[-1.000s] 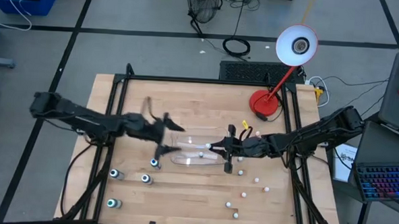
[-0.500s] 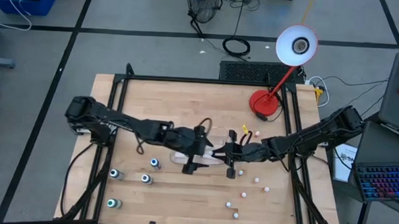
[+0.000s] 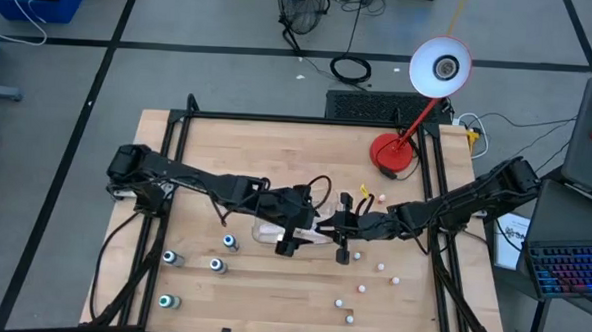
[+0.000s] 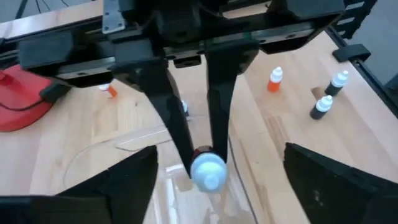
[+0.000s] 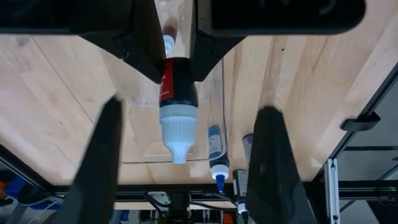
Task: Pick & Place food coloring
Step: Put the small red food coloring bottle into the transparent bin
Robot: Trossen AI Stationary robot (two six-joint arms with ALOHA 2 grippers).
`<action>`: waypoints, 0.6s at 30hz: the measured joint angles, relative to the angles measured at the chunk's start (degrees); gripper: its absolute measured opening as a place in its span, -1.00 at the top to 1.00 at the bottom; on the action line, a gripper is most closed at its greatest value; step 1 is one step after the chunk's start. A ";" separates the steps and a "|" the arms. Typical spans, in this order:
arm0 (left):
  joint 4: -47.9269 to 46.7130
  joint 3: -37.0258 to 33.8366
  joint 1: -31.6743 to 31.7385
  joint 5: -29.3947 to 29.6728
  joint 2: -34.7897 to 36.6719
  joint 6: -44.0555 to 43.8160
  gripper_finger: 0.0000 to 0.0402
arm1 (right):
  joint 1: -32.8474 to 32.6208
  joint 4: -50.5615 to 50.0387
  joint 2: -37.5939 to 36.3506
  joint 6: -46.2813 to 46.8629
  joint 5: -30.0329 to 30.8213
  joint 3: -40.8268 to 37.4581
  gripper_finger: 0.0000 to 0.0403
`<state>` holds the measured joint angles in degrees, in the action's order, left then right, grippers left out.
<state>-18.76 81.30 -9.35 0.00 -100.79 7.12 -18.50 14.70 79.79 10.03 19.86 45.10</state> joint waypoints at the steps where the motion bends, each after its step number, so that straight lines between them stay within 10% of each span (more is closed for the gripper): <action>1: -0.14 0.00 0.06 -0.01 -0.33 0.06 -0.56 | 0.00 0.01 0.00 -0.01 0.00 0.00 0.78; 18: 0.56 -0.09 0.27 0.01 -0.51 0.67 0.03 | 0.00 -0.56 0.00 0.45 0.04 0.00 0.78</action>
<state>-18.20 81.21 -9.08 0.02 -101.30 7.79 -18.50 14.14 79.79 10.48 19.89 45.10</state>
